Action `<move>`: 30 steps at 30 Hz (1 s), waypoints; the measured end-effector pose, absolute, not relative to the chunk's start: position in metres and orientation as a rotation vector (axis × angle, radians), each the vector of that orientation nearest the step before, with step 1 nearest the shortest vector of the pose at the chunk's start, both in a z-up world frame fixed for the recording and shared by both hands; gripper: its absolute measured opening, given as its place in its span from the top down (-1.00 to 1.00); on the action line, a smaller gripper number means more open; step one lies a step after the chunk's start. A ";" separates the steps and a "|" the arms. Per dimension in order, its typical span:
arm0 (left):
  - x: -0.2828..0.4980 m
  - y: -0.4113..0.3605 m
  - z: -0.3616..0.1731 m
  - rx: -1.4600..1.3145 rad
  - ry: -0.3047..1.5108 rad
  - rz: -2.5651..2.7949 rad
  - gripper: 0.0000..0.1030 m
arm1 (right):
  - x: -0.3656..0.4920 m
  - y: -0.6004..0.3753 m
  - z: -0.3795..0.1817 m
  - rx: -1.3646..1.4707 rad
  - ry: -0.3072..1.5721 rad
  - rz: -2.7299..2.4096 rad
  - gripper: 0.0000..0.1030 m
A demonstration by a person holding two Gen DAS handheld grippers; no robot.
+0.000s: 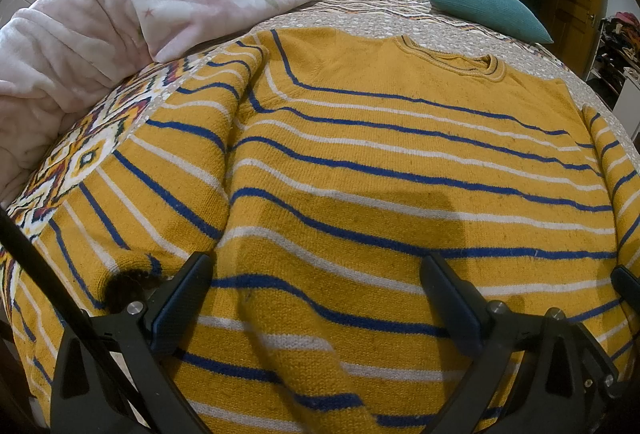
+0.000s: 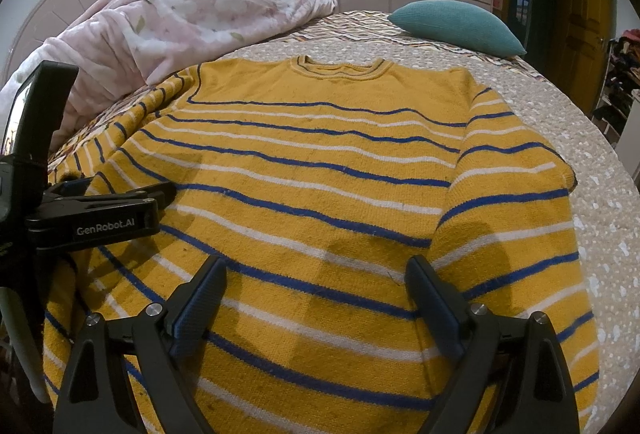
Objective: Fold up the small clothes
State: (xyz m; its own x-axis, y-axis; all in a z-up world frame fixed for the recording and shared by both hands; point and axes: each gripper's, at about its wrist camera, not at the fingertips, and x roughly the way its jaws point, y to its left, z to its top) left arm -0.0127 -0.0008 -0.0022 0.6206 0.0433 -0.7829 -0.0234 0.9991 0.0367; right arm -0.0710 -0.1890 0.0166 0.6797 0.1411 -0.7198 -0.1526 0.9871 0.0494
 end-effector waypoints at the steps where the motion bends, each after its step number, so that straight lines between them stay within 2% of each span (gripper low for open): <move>1: -0.013 -0.001 -0.002 0.024 0.900 0.038 -1.00 | -0.071 -0.189 0.017 -0.016 0.807 0.165 -0.82; 30: -0.013 -0.001 -0.002 0.024 0.900 0.038 -1.00 | -0.071 -0.187 0.017 -0.014 0.809 0.171 -0.85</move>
State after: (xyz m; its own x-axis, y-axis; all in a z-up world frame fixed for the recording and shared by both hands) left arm -0.0129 -0.0008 -0.0023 0.6212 0.0434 -0.7825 -0.0233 0.9990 0.0369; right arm -0.0711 -0.1867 0.0173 0.6771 0.1467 -0.7211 -0.1575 0.9861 0.0527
